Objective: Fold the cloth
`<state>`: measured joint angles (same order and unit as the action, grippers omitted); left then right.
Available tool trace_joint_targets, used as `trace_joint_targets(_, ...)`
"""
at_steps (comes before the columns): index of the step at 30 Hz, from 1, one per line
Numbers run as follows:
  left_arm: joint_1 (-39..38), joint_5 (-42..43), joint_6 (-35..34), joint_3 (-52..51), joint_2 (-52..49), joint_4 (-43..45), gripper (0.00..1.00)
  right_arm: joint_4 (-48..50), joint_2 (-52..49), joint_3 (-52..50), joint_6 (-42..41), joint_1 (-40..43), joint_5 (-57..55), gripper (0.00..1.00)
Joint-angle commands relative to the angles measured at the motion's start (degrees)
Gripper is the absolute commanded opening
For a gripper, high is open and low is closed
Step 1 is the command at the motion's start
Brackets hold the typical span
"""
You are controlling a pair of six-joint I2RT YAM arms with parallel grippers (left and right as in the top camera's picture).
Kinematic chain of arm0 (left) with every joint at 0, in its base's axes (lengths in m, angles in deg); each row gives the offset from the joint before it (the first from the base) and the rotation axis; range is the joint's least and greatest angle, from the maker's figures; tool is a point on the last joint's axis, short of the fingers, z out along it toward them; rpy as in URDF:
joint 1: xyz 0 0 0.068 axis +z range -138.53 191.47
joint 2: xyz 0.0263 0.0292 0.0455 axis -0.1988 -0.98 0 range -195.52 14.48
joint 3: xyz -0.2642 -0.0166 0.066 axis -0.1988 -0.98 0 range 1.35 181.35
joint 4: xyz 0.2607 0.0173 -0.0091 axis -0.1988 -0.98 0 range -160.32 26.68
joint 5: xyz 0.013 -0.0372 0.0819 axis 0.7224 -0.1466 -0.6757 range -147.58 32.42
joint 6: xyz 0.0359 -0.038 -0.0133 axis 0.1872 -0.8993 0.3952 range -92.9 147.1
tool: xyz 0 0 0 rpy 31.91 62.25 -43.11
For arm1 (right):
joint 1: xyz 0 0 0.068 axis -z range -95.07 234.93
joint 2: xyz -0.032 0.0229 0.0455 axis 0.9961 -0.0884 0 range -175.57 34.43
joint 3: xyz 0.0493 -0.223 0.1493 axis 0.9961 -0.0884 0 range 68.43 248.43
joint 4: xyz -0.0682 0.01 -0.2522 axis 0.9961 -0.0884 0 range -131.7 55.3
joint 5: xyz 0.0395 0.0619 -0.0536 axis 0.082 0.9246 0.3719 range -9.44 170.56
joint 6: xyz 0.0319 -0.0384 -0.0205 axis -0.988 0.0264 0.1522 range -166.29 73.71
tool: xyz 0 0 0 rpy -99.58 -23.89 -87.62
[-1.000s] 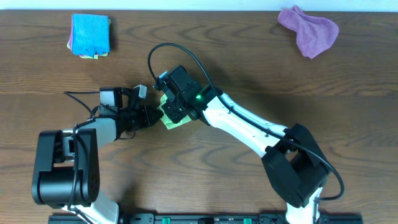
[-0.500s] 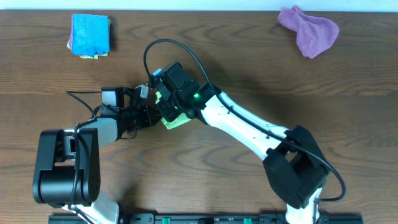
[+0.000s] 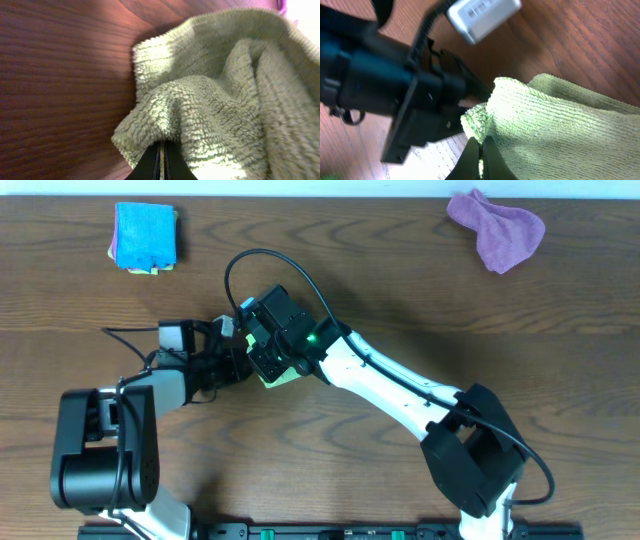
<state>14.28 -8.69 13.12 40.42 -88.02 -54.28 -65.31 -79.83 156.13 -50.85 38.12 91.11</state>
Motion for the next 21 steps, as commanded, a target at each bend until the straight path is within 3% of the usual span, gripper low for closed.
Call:
trace_joint_targets(1,2.38,2.97,-0.37,0.11,3.04,0.28,0.06,-0.26,1.36,1.16,-0.5,-0.26,-0.04,0.01)
trace_joint_targets(10,7.96,5.4,-1.38,0.13,18.25,0.15,0.06,-0.2,1.36,1.14,-0.52,-0.26,-0.04,0.01)
trace_joint_targets(16,17.09,5.57,-4.42,0.15,32.63,-1.03,0.06,0.22,-0.11,1.14,-0.52,-0.26,0.42,0.01)
trace_joint_targets(21,19.58,9.88,-5.01,0.15,37.94,-1.7,0.06,1.73,-2.82,1.14,-0.55,-0.44,3.15,0.02)
